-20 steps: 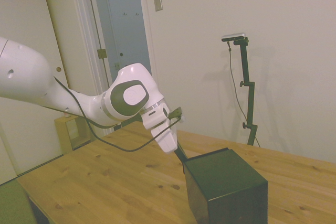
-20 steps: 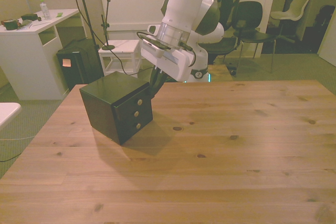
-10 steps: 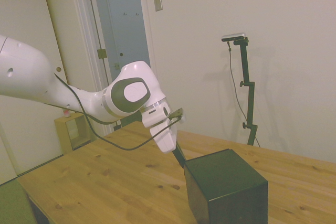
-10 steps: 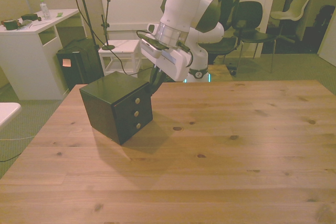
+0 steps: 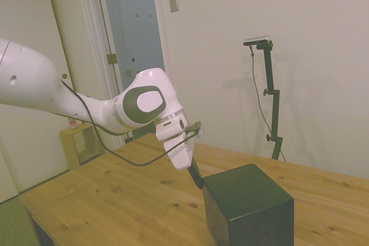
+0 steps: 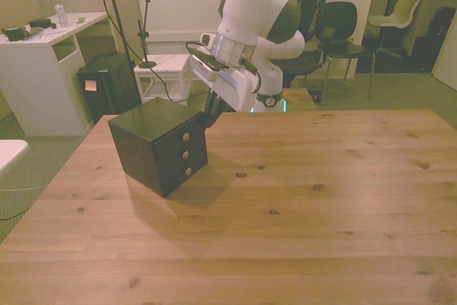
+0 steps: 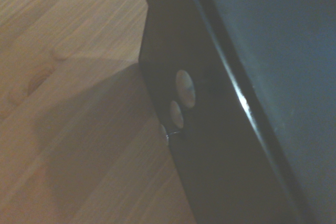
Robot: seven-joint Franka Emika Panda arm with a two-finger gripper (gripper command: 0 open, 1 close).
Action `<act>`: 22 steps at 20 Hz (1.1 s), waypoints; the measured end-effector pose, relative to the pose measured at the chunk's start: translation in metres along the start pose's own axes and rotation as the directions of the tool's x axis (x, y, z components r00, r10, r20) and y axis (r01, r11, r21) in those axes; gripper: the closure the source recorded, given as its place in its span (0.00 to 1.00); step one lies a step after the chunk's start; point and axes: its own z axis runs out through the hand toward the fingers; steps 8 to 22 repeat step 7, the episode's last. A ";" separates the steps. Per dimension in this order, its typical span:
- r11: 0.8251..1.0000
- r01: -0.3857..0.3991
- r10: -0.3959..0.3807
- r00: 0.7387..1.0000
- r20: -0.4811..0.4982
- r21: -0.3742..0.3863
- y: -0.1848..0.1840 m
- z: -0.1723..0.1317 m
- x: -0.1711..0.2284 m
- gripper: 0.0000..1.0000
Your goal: Close the top drawer
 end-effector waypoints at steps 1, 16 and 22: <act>1.000 0.006 -0.006 1.000 0.006 0.023 -0.002 -0.003 -0.004 1.00; 0.969 0.132 -0.151 0.985 0.082 0.209 -0.004 -0.038 -0.073 0.00; 0.969 0.132 -0.151 0.985 0.082 0.209 -0.004 -0.038 -0.073 0.00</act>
